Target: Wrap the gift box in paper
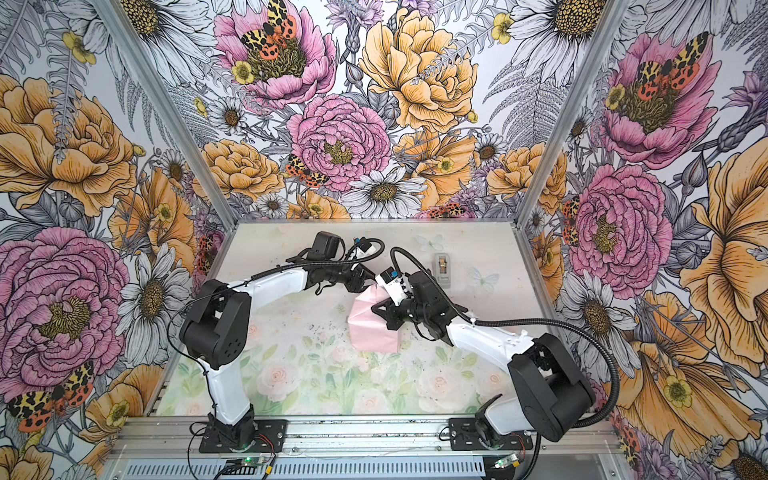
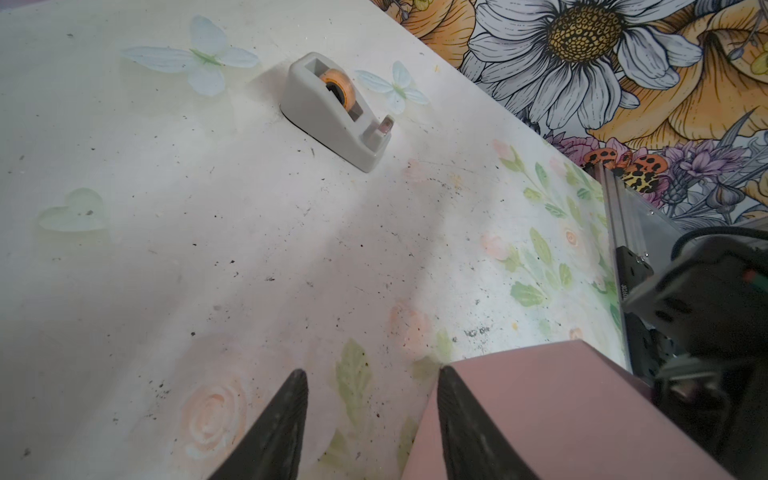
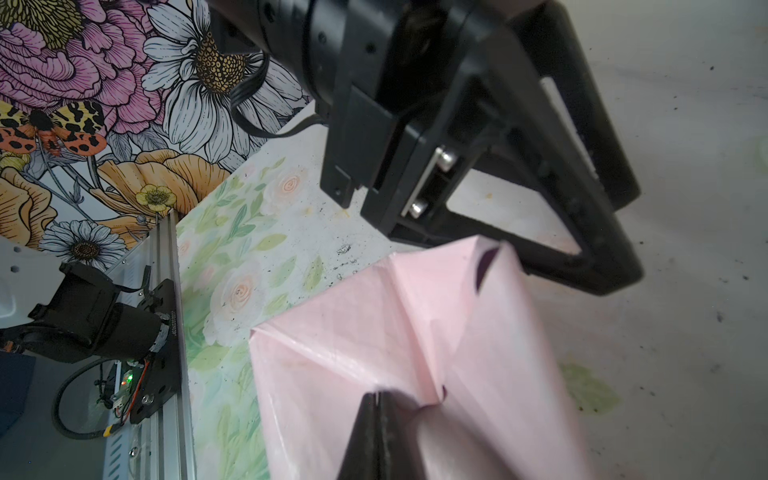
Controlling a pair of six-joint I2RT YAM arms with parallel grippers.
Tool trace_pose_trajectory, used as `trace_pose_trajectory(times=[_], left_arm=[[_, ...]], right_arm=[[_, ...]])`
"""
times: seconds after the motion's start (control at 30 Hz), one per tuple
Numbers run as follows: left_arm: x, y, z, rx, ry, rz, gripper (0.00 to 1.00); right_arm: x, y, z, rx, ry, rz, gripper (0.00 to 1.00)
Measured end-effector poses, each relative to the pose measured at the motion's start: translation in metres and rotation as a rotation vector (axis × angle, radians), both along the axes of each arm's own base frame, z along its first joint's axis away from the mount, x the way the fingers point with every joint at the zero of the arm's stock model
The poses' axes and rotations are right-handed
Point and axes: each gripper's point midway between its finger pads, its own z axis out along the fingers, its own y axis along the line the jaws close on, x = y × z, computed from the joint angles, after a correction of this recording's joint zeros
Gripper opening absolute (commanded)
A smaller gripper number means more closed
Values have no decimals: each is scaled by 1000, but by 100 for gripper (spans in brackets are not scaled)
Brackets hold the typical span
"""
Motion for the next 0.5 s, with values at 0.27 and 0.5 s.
trace_pose_trajectory(times=[0.27, 0.5], left_arm=[[-12, -3, 12, -27, -27, -54, 52], [-27, -2, 13, -34, -29, -98, 52]], right_arm=[[1, 1, 0, 3, -4, 0, 0], [1, 1, -1, 2, -4, 0, 0]])
